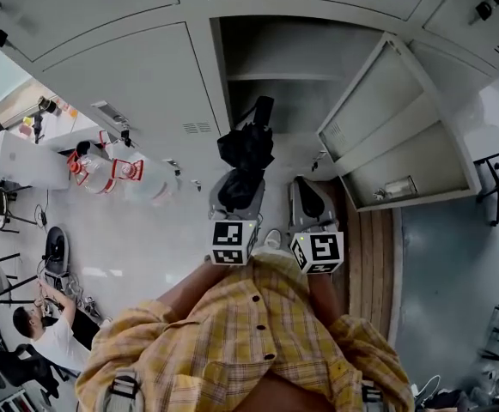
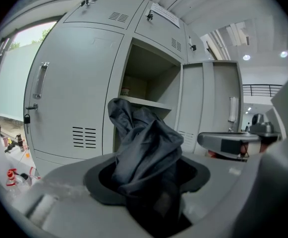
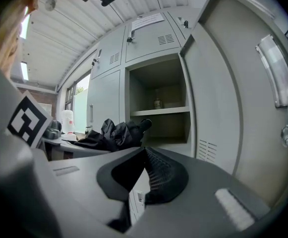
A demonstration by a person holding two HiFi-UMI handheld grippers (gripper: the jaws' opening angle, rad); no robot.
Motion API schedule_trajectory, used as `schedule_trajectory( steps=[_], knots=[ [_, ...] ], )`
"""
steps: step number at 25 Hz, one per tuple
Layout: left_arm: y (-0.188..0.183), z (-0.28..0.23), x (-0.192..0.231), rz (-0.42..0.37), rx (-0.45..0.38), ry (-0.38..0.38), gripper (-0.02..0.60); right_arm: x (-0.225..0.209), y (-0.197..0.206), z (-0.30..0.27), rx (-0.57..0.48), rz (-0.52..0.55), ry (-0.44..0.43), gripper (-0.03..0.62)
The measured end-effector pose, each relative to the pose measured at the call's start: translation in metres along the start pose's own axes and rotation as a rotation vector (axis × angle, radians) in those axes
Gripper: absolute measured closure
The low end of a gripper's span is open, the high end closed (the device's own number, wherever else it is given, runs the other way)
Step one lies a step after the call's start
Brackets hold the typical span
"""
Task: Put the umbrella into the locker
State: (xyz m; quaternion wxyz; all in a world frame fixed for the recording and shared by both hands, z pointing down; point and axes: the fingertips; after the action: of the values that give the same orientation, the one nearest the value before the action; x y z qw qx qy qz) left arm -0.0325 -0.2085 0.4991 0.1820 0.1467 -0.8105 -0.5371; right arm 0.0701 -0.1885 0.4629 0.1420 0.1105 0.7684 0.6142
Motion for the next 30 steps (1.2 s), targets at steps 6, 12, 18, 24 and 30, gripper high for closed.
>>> schedule_trajectory(
  steps=[6,12,18,24,30],
  knots=[
    [-0.003,-0.023,0.003,0.002,0.021,-0.019,0.322,-0.009,-0.001,-0.017,0.002,-0.001,-0.026,0.600],
    [-0.007,-0.044,0.007,-0.004,0.030,-0.035,0.322,-0.019,-0.001,-0.029,0.008,-0.003,-0.041,0.600],
    [-0.017,-0.068,0.008,-0.001,0.036,-0.045,0.322,-0.028,0.001,-0.037,0.013,-0.006,-0.047,0.600],
    [-0.026,-0.092,0.009,-0.004,0.023,-0.056,0.322,-0.039,0.002,-0.044,0.019,-0.013,-0.048,0.600],
    [-0.035,-0.114,0.011,-0.006,0.019,-0.076,0.322,-0.049,0.001,-0.051,0.013,-0.021,-0.052,0.600]
  ],
)
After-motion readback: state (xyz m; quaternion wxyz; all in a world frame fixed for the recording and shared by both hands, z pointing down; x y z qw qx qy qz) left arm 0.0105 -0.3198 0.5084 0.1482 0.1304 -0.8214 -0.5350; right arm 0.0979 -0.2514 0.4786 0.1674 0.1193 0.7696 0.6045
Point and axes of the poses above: the fingertips, and each gripper's own axes: z backward along the fingers, x to its left, y out of its underside, and after that the axes turned 3 degrees about x, right-handed
